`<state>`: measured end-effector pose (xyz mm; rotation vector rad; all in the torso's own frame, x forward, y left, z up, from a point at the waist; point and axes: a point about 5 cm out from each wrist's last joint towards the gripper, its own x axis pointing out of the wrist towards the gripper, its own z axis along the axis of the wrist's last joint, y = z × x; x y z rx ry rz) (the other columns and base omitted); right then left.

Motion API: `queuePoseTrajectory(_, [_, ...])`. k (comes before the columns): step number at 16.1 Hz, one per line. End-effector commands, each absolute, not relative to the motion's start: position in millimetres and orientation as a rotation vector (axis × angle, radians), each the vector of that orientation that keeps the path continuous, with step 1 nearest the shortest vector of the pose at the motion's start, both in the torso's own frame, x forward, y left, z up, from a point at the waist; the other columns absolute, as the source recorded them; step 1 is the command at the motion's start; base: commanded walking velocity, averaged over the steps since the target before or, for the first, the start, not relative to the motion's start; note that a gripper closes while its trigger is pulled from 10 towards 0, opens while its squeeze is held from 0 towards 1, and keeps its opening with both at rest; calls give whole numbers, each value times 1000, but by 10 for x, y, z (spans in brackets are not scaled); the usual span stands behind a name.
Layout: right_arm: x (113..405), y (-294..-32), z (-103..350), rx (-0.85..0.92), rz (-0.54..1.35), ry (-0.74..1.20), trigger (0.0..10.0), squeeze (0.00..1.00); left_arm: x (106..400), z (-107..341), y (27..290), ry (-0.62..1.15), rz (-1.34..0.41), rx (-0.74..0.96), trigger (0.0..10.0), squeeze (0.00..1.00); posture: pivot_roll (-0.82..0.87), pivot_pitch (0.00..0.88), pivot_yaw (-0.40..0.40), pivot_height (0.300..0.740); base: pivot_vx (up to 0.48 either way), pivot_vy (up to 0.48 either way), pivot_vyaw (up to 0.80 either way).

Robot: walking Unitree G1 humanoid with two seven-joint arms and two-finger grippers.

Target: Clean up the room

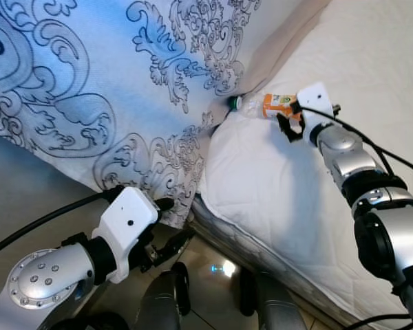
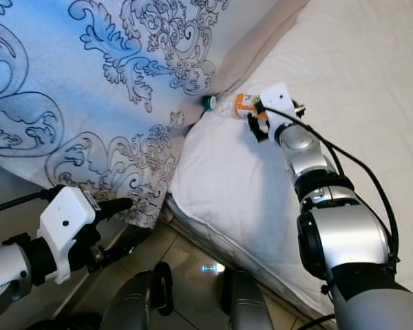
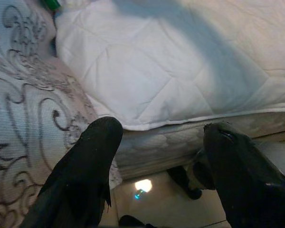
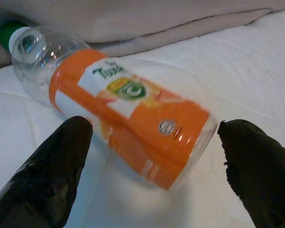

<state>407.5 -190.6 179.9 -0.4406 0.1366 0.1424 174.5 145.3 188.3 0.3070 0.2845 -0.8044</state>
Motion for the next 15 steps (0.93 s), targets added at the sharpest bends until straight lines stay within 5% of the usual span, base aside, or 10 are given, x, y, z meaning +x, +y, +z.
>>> queuePoseTrajectory(1, [4052,-1904,1714,-407,172,181,10000,1000,1697,1873,1444,299,-810,306,10000,0,161,355,38,740,0,0,0])
queuePoseTrajectory(9, [3955,-1788,1686,-136,614,280,10000,1000,1788,1888,1390,280,-811,273,10000,0,136,336,30,740,0,0,0])
queuePoseTrajectory(13, [3959,-1736,1834,-138,748,271,10000,1000,1820,1893,1392,280,-820,277,10000,0,138,333,35,740,0,0,0])
queuePoseTrajectory(15, [3907,-1701,1875,-131,915,317,10000,808,1815,1897,1393,283,-821,277,10000,0,144,332,30,740,0,0,0])
